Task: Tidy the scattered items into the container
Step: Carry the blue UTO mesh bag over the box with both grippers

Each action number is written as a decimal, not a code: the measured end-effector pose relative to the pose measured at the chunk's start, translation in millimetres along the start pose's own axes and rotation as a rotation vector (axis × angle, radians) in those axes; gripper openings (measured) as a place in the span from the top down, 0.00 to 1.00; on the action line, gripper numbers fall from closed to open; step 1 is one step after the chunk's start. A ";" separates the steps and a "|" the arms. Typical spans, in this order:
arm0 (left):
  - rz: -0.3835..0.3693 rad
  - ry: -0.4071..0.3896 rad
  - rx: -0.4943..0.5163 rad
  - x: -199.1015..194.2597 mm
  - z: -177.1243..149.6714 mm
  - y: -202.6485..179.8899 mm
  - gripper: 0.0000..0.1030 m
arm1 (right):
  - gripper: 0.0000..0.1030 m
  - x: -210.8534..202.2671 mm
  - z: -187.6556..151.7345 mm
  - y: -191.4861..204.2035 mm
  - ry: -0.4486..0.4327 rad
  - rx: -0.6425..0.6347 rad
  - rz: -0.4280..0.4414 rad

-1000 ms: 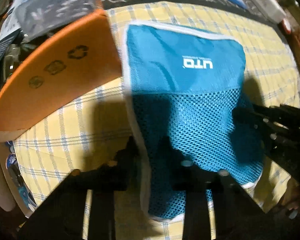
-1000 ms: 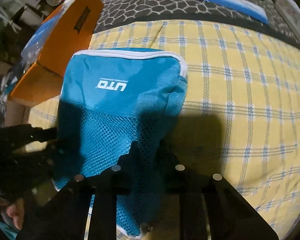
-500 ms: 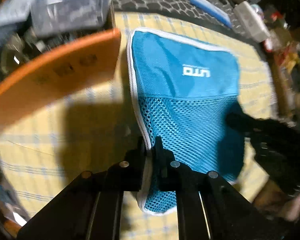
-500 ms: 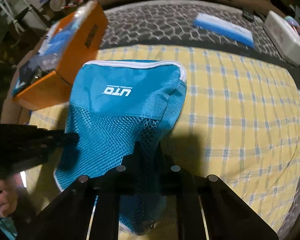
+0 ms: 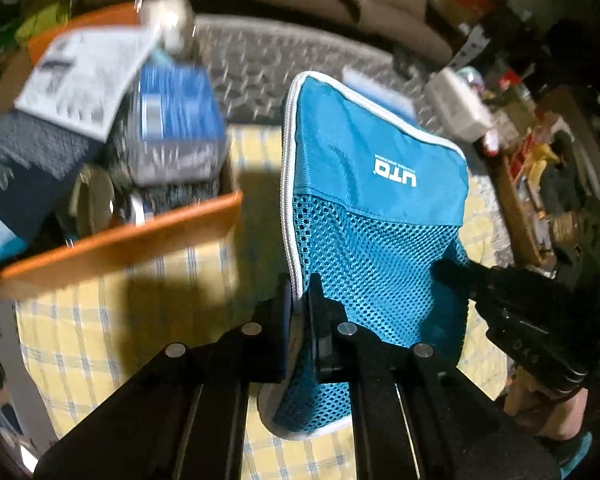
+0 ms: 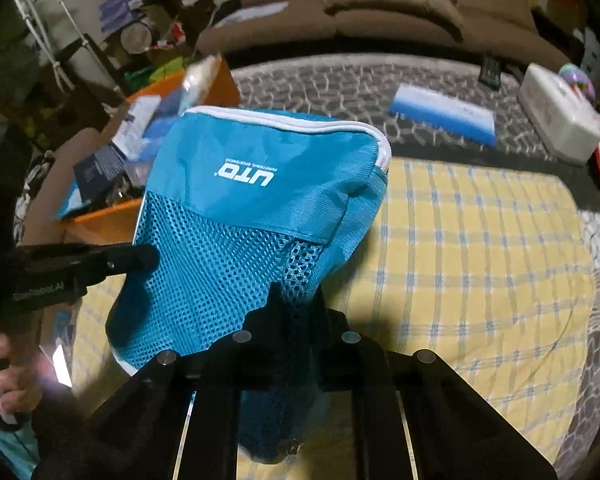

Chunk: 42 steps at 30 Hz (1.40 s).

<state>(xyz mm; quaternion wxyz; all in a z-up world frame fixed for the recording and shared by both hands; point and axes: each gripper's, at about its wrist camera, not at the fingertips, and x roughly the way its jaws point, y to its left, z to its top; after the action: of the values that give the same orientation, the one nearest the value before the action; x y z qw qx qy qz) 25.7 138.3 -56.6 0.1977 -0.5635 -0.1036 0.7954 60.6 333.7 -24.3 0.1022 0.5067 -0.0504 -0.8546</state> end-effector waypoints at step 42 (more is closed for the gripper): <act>0.197 -0.372 -0.337 -118.6 84.1 193.7 0.19 | 0.30 75.6 169.5 84.4 -0.071 -0.113 -0.004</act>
<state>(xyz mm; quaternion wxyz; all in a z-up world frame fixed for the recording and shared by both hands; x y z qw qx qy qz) -57.4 -82.4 -1.4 0.0004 -0.4397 -0.2138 0.8723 -112.8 231.5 8.6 0.1270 0.4694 -0.0045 -0.8738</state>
